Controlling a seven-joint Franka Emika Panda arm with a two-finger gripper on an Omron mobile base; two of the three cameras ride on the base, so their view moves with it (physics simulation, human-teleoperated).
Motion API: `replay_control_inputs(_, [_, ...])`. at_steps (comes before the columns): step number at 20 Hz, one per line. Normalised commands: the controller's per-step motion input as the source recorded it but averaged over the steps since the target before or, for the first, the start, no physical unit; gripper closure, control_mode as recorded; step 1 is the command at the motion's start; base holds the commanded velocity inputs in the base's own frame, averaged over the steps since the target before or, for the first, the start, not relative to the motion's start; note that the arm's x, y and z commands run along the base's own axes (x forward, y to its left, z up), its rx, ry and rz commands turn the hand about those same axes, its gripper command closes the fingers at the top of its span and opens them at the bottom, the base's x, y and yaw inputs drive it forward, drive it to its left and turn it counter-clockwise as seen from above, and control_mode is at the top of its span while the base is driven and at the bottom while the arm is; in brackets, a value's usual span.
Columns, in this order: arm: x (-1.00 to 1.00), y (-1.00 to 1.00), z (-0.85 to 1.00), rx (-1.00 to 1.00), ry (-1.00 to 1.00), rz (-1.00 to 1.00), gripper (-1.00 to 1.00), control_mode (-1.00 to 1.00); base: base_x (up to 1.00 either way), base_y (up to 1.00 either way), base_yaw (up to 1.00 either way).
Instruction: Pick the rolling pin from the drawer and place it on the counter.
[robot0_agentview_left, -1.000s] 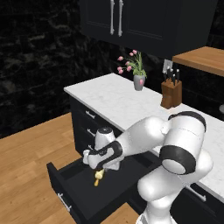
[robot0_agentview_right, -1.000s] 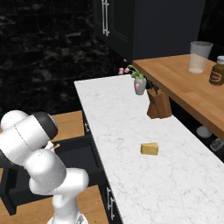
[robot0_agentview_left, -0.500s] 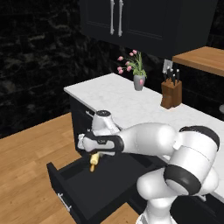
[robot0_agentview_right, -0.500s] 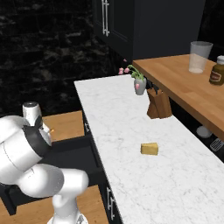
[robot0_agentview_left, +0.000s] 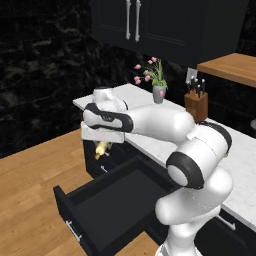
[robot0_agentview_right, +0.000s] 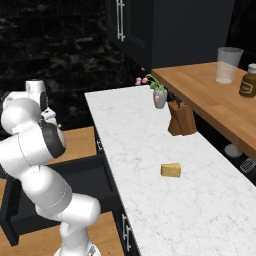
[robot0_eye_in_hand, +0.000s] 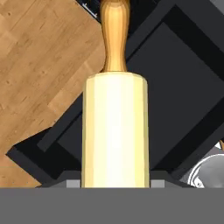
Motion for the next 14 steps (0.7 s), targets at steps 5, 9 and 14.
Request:
replay_control_inputs(5, [-0.24,-1.0,0.54,0.03,0.13,-0.01,1.0,-1.0,0.0,0.0,0.0])
replay_control_inputs(9, [0.0,-1.0,-0.05,-0.15,0.02,-0.04,1.0,-1.0,0.0,0.0,0.0])
replay_control_inputs(14, [0.0,-1.0,-0.04,-0.19,0.0,-0.08,1.0,-1.0,0.0,0.0,0.0])
